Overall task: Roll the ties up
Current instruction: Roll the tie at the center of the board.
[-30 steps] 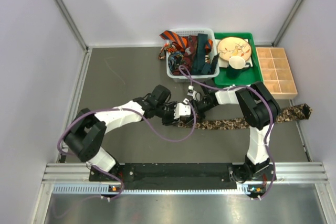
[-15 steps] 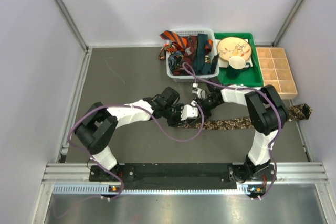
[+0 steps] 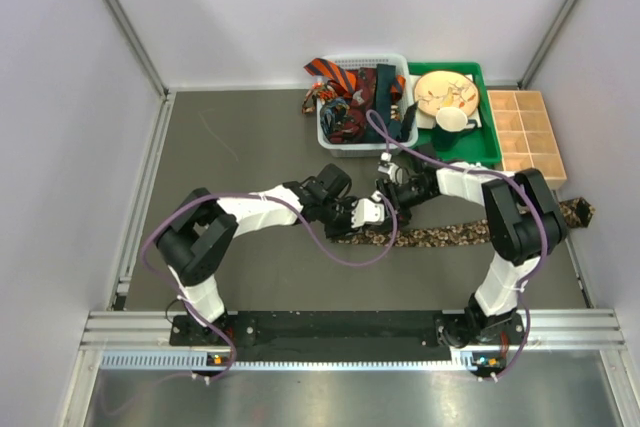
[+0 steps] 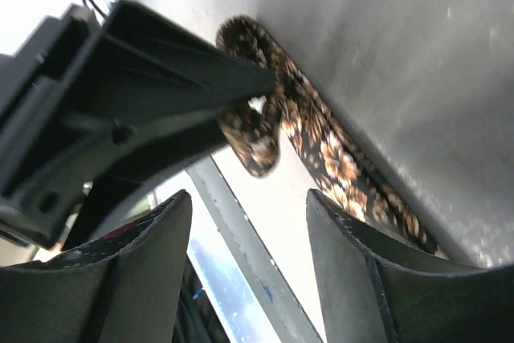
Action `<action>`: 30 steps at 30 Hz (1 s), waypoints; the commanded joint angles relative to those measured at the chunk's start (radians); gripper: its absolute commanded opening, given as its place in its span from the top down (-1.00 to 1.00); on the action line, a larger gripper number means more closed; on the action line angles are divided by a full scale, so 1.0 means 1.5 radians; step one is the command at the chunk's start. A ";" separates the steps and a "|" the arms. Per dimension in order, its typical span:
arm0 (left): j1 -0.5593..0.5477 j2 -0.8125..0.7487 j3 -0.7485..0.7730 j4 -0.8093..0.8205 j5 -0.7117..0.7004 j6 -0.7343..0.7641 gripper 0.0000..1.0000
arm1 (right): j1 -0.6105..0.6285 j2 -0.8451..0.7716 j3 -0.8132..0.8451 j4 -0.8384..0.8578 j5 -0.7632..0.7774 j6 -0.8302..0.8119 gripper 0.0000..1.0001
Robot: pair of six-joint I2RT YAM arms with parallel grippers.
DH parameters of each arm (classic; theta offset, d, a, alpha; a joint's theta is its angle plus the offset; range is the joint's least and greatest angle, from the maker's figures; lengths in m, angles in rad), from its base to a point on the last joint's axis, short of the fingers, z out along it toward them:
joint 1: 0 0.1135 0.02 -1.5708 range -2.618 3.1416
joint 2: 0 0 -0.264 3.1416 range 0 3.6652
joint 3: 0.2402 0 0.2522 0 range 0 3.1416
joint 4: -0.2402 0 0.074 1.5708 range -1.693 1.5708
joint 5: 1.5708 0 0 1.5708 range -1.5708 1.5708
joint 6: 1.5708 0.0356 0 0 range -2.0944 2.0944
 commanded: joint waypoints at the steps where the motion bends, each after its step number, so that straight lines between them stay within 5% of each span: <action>1: -0.008 0.015 0.030 -0.009 0.007 0.005 0.17 | 0.003 0.026 0.009 0.087 -0.052 0.046 -0.15; 17: -0.013 0.049 0.058 -0.015 0.014 0.000 0.21 | 0.031 0.062 -0.007 0.120 -0.005 0.050 0.34; 25: -0.013 0.042 0.053 -0.018 0.023 0.000 0.22 | 0.037 0.064 -0.003 0.099 0.024 0.039 0.22; 28: -0.013 0.042 0.053 -0.016 0.025 -0.002 0.22 | 0.050 0.057 -0.001 0.095 0.036 0.032 0.36; 30: -0.013 0.043 0.055 -0.018 0.023 -0.002 0.17 | 0.050 0.054 -0.004 0.096 0.038 0.030 0.71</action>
